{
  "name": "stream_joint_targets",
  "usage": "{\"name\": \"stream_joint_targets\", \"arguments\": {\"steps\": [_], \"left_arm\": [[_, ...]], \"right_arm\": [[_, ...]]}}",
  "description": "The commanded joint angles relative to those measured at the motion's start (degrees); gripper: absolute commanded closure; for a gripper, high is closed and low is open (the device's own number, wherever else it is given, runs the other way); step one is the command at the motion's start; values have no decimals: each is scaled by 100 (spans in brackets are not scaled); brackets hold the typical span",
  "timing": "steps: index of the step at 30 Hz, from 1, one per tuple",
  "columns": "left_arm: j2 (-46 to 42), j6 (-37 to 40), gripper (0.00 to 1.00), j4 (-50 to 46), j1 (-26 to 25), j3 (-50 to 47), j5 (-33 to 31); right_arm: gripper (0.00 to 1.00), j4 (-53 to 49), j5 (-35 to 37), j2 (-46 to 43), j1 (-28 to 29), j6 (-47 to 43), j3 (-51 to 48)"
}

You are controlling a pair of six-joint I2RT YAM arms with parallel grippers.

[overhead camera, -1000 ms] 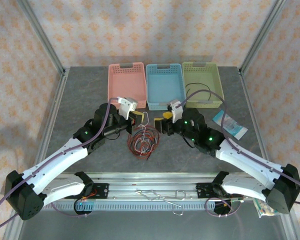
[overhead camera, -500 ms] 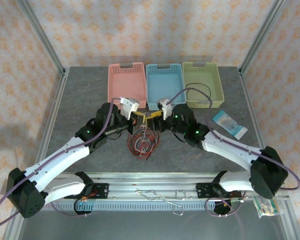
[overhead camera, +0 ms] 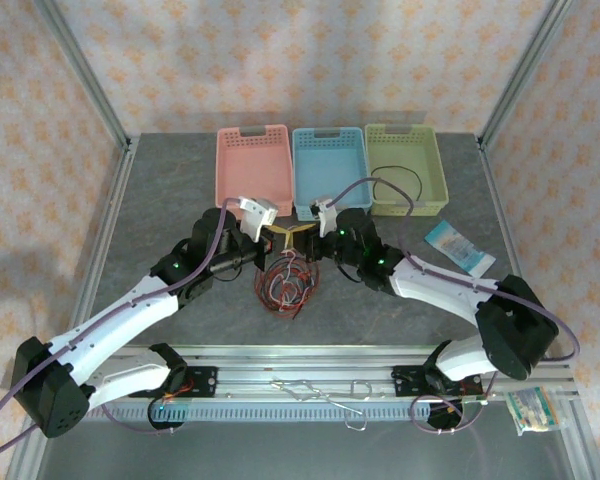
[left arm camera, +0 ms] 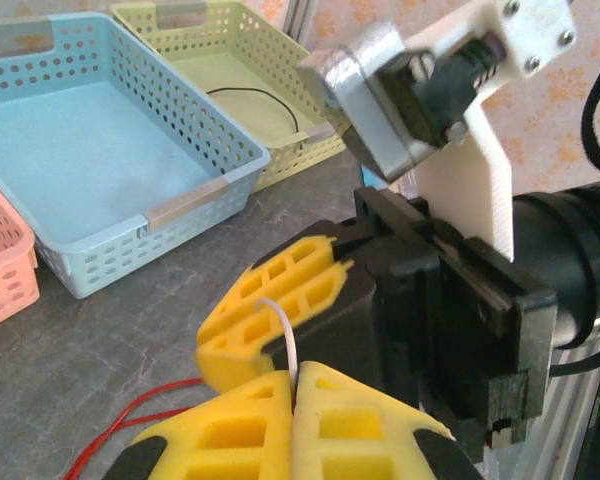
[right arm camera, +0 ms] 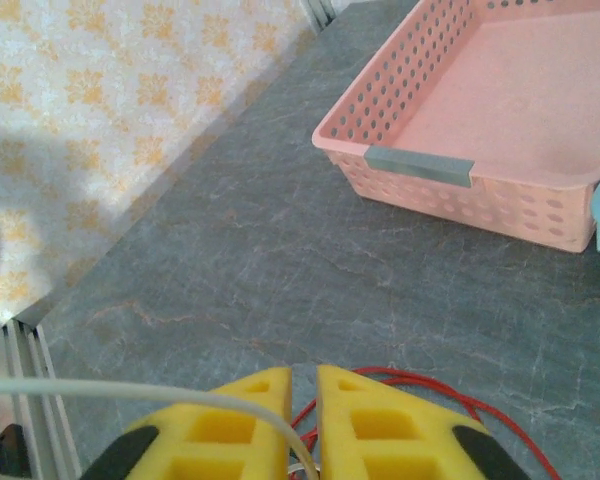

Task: Untangle the cables

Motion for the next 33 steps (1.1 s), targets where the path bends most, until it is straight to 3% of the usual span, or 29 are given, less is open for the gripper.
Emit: {"name": "stream_joint_targets", "arguments": {"steps": [1,6,16,18,33], "left_arm": [[-134,-73,100,249,-18,-114,-227],[9,-249,100,467,-19,-364,-543],[397,-555,49,1268,-18,-732,-404],[452,-597,43,1354,-17,-733,-480],[1212,-949,43,1543,-165,-393,-2094]], "right_arm": [[100,218,445,-133,-7,168,-66],[100,257,588,-409,-10,434,-222],[100,176,487,-682,-2,747,-286],[100,104,484,-682,-2,748,-241],[100,-309,447,-1054,28,798,78]]}}
